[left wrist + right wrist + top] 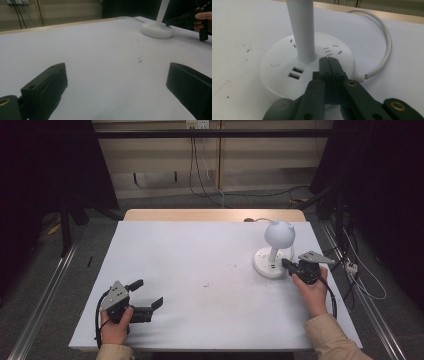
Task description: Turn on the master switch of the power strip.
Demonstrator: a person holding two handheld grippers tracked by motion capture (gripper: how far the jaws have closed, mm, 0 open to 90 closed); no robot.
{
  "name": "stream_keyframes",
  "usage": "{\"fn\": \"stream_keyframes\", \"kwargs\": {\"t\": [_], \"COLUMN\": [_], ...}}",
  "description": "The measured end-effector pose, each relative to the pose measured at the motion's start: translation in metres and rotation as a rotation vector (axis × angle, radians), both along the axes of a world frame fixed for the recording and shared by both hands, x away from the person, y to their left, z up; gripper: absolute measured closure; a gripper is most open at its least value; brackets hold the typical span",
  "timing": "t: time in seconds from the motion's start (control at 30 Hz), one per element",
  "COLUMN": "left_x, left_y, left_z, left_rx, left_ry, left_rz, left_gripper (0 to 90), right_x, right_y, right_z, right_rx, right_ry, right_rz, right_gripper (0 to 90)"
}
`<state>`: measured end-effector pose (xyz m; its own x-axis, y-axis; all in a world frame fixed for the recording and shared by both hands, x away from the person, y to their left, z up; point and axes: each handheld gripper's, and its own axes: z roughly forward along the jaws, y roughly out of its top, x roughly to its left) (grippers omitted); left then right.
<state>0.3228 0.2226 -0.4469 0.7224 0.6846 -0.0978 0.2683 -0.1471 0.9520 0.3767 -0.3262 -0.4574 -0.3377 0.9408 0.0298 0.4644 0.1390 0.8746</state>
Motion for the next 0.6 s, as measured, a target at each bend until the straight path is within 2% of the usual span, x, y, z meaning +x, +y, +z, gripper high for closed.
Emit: {"fn": "stream_keyframes", "kwargs": {"t": [0.6], "left_x": [0.0003], "left_y": [-0.0003], "left_z": [0.0002], "left_rx": [0.002], "left_ry": [0.001], "left_rz": [-0.005], "left_gripper": [3.1], "right_x": [-0.0002], "right_y": [0.001], "right_z": [-0.0009], "right_rx": [0.001], "right_ry": [-0.001], "right_rz": [-0.011], "right_gripper": [90.0]}}
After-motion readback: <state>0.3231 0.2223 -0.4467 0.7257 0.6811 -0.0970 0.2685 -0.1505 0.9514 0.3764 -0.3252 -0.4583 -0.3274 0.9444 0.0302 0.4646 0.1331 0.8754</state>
